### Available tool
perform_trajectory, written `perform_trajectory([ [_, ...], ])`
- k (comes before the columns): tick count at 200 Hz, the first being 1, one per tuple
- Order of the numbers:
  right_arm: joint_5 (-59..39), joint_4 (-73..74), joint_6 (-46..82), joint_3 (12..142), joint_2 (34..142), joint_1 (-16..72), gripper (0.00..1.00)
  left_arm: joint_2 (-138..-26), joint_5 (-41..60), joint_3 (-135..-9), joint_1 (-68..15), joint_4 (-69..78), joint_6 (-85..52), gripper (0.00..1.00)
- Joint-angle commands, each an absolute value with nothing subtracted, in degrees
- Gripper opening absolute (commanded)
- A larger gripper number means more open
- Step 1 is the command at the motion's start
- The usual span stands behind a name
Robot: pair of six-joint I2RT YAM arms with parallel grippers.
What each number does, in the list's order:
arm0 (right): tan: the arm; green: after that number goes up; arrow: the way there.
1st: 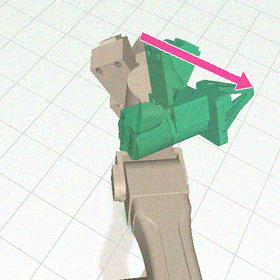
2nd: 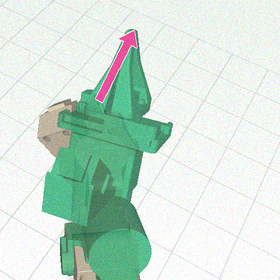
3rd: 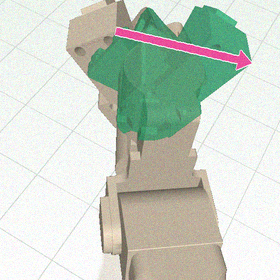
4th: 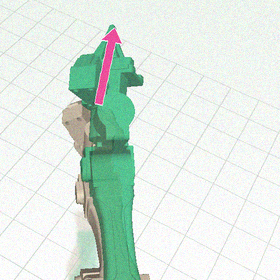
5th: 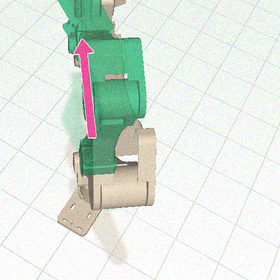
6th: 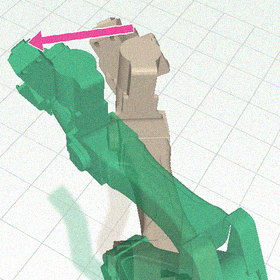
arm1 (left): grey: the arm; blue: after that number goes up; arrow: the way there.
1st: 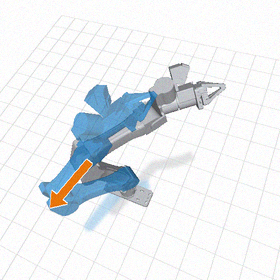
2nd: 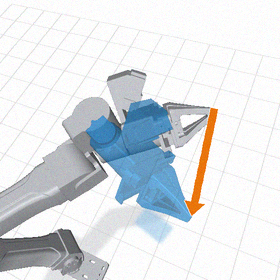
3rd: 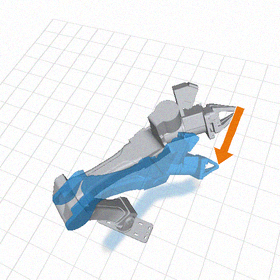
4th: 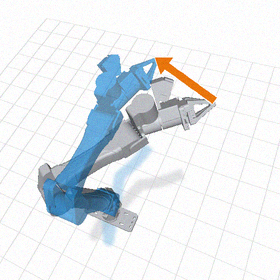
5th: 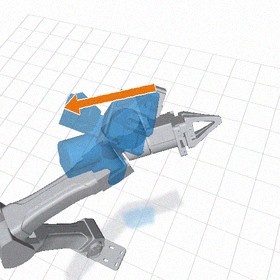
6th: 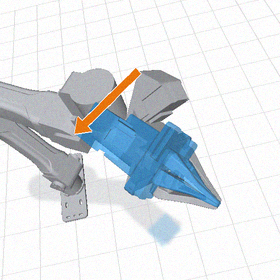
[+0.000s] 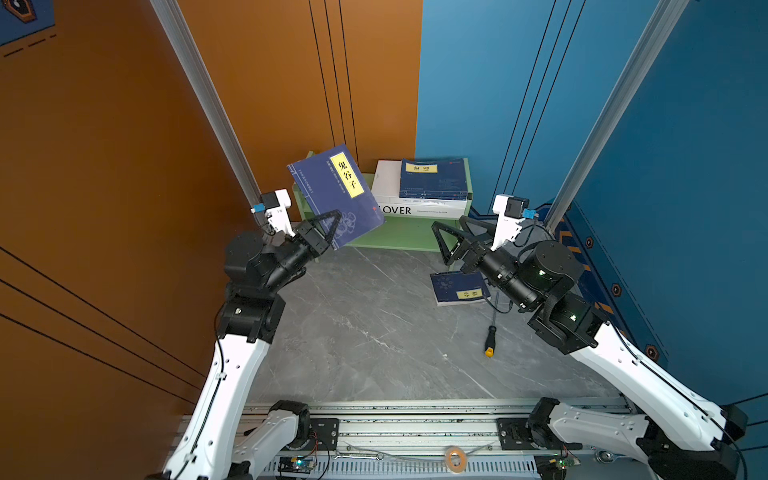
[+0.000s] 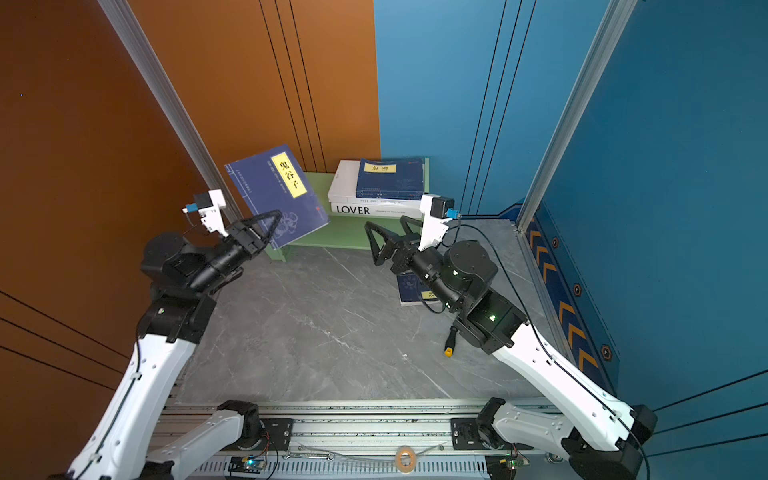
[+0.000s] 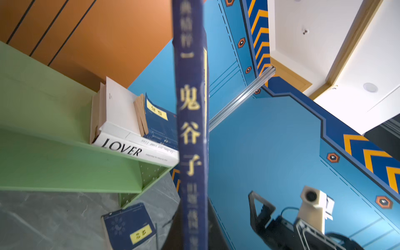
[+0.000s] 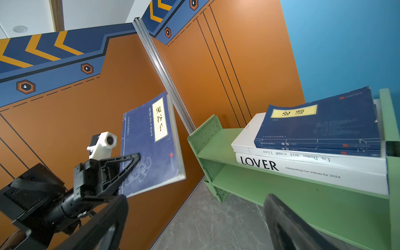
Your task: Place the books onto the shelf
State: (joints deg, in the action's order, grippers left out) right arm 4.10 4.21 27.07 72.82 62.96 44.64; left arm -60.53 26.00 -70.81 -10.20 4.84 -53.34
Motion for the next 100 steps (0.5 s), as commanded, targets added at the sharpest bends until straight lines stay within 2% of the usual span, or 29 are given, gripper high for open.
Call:
perform_trajectory([
  [1,3.59,14.57,33.87,70.64,65.47,41.55,1.0,-66.3,17.34,-76.01,-15.09,18.59,-52.89,0.0],
  [31,-7.05,23.82,46.9,72.19,71.94,35.63,1.0,-76.47,14.88,-82.84,-21.03,24.61,-52.7,0.0],
  [61,-7.75,25.87,51.77,73.68,76.12,34.21,1.0,-82.82,10.2,-85.82,-24.56,28.88,-53.14,0.0],
  [100,-9.99,32.51,57.57,75.11,81.47,33.04,0.97,-89.34,11.04,-88.6,-26.05,35.36,-59.65,0.0],
])
